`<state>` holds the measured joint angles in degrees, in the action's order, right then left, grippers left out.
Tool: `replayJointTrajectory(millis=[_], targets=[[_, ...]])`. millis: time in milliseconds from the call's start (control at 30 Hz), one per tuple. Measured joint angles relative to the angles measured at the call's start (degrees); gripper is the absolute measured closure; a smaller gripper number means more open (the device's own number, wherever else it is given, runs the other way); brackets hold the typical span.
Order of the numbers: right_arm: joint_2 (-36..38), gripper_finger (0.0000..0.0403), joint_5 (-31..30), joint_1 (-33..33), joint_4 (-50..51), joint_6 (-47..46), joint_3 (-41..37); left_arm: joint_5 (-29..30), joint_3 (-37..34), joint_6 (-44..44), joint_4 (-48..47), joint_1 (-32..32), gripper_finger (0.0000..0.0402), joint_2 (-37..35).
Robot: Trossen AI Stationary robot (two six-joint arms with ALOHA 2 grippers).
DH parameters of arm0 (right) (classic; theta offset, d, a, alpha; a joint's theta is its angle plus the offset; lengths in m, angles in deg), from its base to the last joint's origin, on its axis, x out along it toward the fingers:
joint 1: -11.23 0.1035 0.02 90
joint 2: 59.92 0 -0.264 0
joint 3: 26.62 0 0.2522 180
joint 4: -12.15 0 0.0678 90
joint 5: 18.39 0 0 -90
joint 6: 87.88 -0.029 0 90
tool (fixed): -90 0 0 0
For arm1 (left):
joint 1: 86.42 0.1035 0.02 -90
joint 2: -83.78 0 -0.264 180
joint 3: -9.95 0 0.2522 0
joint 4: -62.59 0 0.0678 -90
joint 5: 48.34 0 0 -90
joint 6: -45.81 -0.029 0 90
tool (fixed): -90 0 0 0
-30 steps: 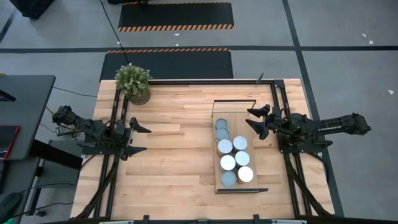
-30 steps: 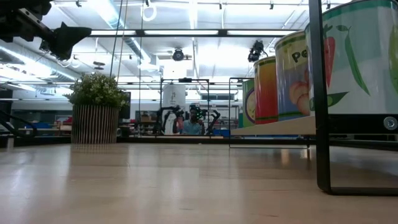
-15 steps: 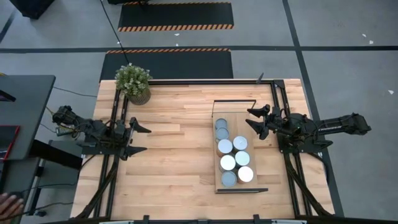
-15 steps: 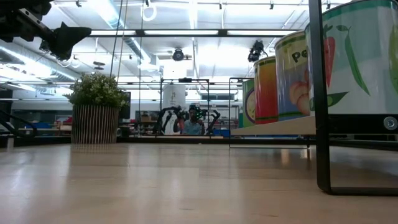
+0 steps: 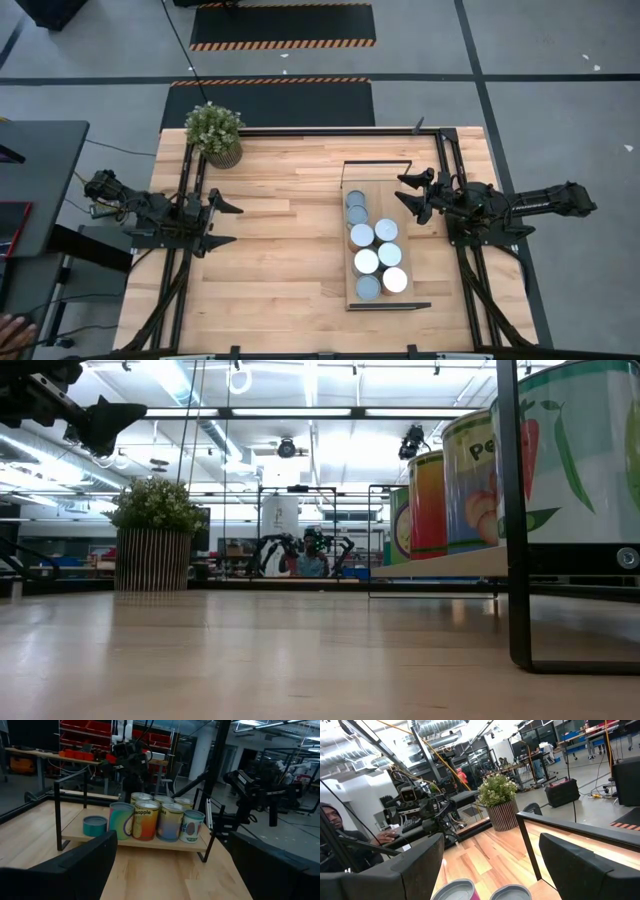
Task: Pick and place cans onto a shelf
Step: Return to Home Position
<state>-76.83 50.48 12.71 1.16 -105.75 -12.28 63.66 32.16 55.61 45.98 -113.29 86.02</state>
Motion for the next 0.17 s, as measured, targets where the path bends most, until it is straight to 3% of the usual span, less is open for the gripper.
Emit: replayJointTrajectory(millis=[167], targets=[[0.0, 0.0069, 0.0, 0.0, 0.0, 0.0, 0.0, 0.0, 0.0, 0.0, 0.0, 0.0, 0.0017, 0.0]])
